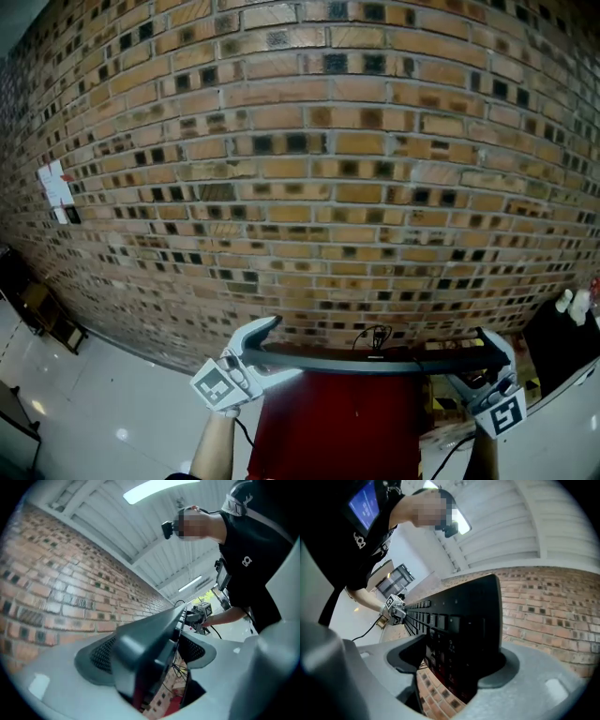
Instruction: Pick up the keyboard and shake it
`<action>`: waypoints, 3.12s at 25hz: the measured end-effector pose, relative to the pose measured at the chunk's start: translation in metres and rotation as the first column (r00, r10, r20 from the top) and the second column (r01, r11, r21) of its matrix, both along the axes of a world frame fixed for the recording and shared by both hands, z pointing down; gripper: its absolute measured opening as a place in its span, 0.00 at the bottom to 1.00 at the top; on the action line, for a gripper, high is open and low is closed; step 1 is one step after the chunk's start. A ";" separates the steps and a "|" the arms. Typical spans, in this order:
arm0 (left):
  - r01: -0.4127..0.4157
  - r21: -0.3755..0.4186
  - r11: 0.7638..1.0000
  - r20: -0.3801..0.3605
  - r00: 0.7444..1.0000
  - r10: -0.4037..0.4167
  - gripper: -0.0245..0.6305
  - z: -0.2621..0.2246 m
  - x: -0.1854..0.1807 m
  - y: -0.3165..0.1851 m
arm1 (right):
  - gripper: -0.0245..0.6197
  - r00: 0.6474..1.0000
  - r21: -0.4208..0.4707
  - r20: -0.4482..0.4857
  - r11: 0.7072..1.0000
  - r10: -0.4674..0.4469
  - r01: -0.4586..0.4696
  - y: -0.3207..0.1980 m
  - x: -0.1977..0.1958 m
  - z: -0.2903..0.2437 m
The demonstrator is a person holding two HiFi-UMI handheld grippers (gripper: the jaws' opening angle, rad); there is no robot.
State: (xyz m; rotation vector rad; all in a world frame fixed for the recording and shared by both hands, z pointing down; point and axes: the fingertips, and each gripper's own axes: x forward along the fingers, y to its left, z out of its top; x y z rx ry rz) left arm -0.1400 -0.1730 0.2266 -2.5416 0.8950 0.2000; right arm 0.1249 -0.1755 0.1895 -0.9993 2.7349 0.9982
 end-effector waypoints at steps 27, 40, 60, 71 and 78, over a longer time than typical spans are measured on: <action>-0.036 0.146 0.989 0.227 0.974 0.001 0.70 -0.048 0.070 -0.001 | 0.56 0.972 0.015 0.235 1.000 -0.006 0.003 -0.013 0.067 0.016; -0.045 0.168 0.985 0.237 0.972 0.003 0.70 -0.060 0.064 0.001 | 0.57 0.966 0.042 0.257 0.999 0.002 -0.013 -0.010 0.061 0.007; -0.113 0.229 0.967 0.251 0.966 0.054 0.70 -0.067 0.079 -0.008 | 0.58 0.965 0.063 0.261 0.997 0.035 -0.053 -0.012 0.075 0.006; -0.084 0.132 0.988 0.217 0.975 0.054 0.69 -0.029 0.067 -0.029 | 0.59 0.971 -0.001 0.236 0.999 0.033 -0.034 -0.034 0.063 0.033; -0.097 0.159 0.983 0.218 0.974 0.061 0.69 -0.029 0.062 -0.019 | 0.59 0.974 0.007 0.222 0.999 0.042 -0.044 -0.024 0.058 0.030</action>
